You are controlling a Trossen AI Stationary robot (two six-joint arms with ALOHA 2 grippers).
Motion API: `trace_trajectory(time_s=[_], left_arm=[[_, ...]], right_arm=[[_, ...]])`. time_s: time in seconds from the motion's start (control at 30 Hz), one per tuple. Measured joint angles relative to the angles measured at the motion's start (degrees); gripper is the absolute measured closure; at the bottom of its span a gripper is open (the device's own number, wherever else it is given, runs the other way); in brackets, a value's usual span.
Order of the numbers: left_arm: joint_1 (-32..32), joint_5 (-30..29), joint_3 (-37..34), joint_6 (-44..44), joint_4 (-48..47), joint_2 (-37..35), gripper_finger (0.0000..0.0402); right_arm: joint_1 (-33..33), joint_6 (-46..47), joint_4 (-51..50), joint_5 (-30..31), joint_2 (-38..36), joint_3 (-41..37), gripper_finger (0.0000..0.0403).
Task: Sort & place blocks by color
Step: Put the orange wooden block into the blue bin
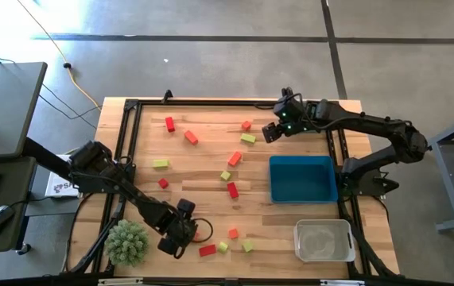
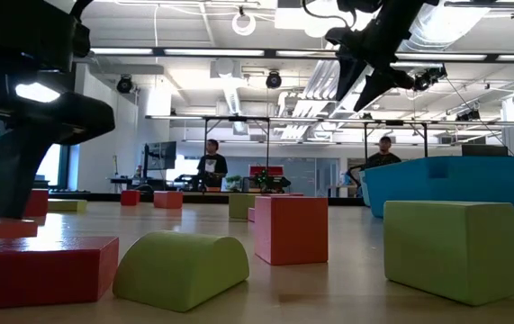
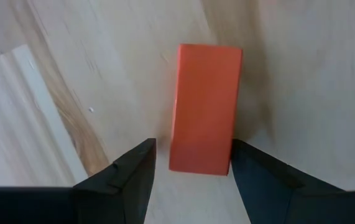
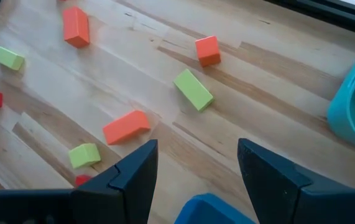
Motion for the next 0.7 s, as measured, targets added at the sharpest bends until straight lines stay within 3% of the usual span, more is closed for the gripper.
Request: trace_trajectory(time_s=[0.13,0.37,0.7], left_arm=[[0.0,0.0,0.1,0.1,0.2,0.3,0.0223],[0.0,0.0,0.1,0.3,0.7,0.3,0.0304],[3.1,-0.5,0.2,1.8,1.3,-0.1,0.0305]], right_arm=[[0.5,0.0,-0.3,0.0,0.0,0.0,0.0194],[0.5,0.0,-0.5,0.1,0.0,0.0,0.0194],[0.5,-0.9,-0.5,-1.4,0.0,0.0,0.0194]])
